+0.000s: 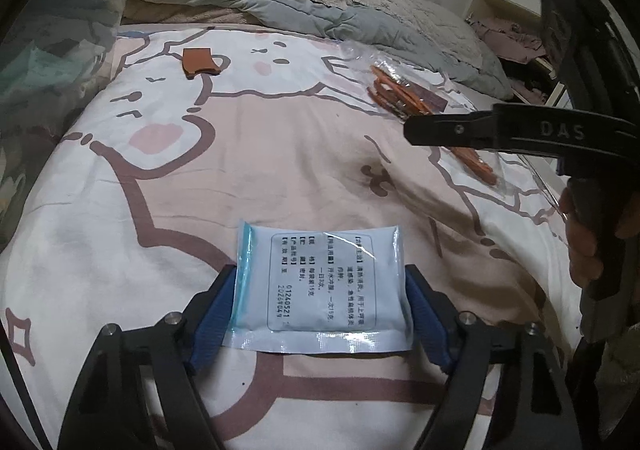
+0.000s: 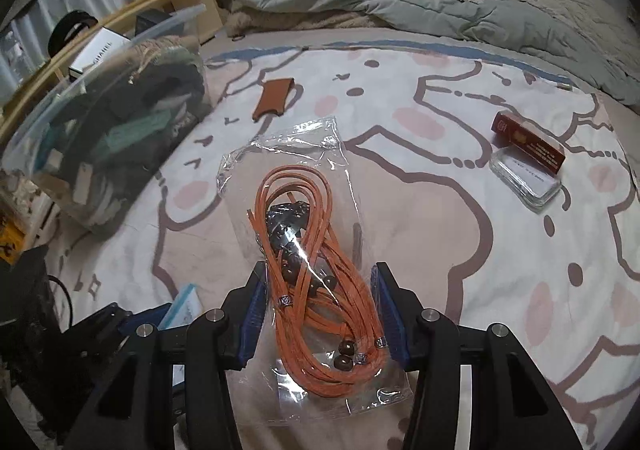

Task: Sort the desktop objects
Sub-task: 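Grasp the white packet with the left tool while the right tool lifts the cable bag, then carry the white packet into the bin and open the left tool while the right tool carries the cable bag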

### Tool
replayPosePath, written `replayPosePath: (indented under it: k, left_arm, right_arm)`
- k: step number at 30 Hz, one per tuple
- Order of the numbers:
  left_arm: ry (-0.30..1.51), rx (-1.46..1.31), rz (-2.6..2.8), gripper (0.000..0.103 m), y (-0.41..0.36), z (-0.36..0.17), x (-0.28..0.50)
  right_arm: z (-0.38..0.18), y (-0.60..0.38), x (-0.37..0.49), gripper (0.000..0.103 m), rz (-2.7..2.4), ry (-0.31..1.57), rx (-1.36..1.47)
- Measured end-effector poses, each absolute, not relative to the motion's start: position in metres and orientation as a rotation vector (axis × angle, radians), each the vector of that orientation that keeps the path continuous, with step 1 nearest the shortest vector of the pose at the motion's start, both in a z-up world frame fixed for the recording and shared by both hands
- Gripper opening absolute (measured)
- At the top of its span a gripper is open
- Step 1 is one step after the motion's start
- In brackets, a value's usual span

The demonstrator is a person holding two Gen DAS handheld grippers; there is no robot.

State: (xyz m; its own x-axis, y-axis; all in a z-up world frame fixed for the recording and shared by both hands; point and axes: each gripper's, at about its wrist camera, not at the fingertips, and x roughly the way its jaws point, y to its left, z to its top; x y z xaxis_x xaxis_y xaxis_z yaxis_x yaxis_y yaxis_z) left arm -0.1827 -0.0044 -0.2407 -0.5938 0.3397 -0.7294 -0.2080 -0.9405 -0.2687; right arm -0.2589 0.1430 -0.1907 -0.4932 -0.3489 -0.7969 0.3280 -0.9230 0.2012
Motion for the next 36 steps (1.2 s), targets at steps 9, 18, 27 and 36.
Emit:
replayPosePath:
  k: [9, 18, 27, 36]
  left_arm:
    - [-0.291, -1.215, 2.560, 0.080, -0.020, -0.230, -0.172]
    - [-0.298, -1.163, 2.628, 0.080, -0.038, -0.200, -0.147]
    - [-0.246, -1.029, 2.692, 0.080, -0.052, -0.147, -0.121]
    - [-0.220, -0.890, 2.775, 0.080, -0.088, -0.088, -0.111]
  right_arm:
    - [-0.183, 0.152, -0.236, 0.052, -2.429, -0.098, 1.278]
    - [-0.164, 0.155, -0.197, 0.052, -2.439, -0.169, 1.201]
    - [-0.132, 0.150, -0.158, 0.052, -2.449, -0.205, 1.098]
    - [-0.095, 0.149, -0.138, 0.052, -2.453, -0.262, 0.995]
